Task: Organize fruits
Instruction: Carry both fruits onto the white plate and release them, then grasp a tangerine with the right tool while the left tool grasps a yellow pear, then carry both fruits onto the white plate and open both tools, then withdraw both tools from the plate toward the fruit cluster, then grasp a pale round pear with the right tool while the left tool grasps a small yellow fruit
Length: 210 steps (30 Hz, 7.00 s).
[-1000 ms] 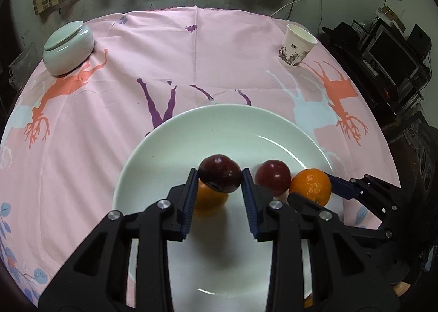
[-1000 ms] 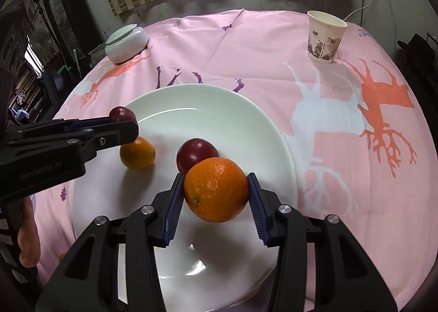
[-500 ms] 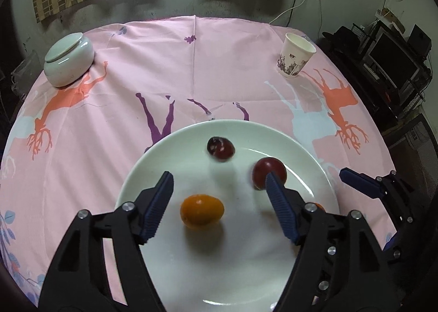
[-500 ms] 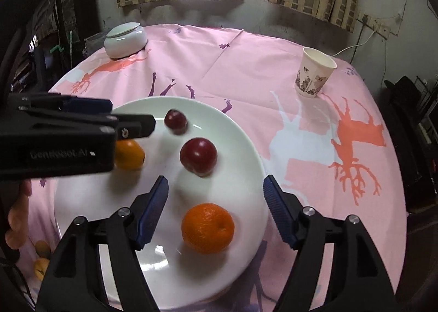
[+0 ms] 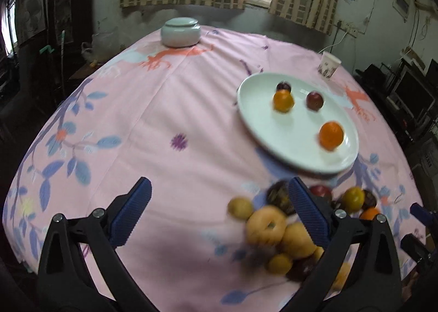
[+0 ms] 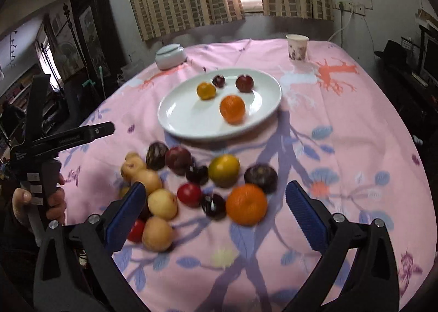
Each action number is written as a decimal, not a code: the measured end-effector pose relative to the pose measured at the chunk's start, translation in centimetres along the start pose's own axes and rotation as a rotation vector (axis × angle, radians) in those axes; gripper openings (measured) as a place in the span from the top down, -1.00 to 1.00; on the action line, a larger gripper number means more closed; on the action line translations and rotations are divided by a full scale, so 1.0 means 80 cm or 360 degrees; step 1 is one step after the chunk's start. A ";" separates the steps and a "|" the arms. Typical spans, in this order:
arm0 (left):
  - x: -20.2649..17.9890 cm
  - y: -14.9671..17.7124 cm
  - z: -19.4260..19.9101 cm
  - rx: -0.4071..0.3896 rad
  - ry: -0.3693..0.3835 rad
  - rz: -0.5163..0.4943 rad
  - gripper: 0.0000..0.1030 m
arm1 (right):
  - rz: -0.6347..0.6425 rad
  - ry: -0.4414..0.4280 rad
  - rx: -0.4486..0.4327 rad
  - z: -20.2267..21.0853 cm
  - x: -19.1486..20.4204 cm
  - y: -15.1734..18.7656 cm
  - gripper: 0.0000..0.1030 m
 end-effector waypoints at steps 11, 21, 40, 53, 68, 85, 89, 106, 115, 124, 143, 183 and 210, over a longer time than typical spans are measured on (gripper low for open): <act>0.013 0.088 0.013 0.0086 0.0083 -0.0032 -0.96 | -0.0173 0.0216 0.0088 -0.036 -0.038 0.026 -0.74; 0.011 0.086 0.006 0.0121 0.0090 -0.0035 -0.96 | -0.0214 0.0132 0.0216 -0.071 -0.045 0.020 -0.40; 0.010 0.084 0.002 0.0154 0.0094 -0.0044 -0.96 | -0.0369 -0.0098 0.0206 -0.055 -0.045 0.014 0.14; -0.026 0.044 -0.048 0.0189 -0.0007 -0.0157 -0.96 | -0.0296 -0.0024 0.0269 -0.037 -0.042 0.055 0.13; -0.052 0.034 -0.070 0.0257 0.0094 -0.0151 0.06 | -0.0265 -0.0086 0.0270 -0.039 -0.029 0.049 0.12; -0.045 0.051 -0.010 0.0242 0.0353 -0.0143 0.21 | -0.0183 -0.0109 0.0234 -0.033 -0.001 0.039 0.13; -0.051 0.051 -0.003 0.0231 0.0385 -0.0175 0.21 | -0.0157 -0.0106 0.0219 -0.030 0.008 0.032 0.13; -0.073 -0.011 0.005 0.0172 0.0373 -0.0261 0.20 | -0.0006 -0.0090 0.0135 -0.030 0.017 -0.048 0.13; -0.094 -0.141 -0.056 0.0188 0.0285 -0.0315 0.20 | 0.0134 -0.0115 0.0145 -0.089 -0.004 -0.169 0.13; -0.106 -0.215 -0.158 0.0315 0.0273 -0.0204 0.23 | 0.0220 -0.0089 0.0353 -0.219 -0.007 -0.246 0.13; -0.092 -0.204 -0.068 0.0148 0.0325 -0.0234 -0.08 | 0.0341 0.0070 0.0276 -0.176 0.004 -0.244 -0.37; 0.009 0.097 0.017 0.0119 0.0208 -0.0051 -0.96 | -0.0244 -0.0309 0.0349 -0.071 0.048 0.052 -0.06; -0.012 0.017 -0.077 0.0216 0.0072 -0.0104 0.09 | -0.0290 -0.0386 0.0318 -0.053 0.033 0.044 0.32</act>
Point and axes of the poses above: each gripper's, at about its wrist camera, not at the fingertips, and z roughly against the way its jaws point, x to its left, y to its underside, the point moved 3 cm from there along -z, roughly the way its jaws point, and after that the axes turned 9 degrees about x, right-handed, at the moved point
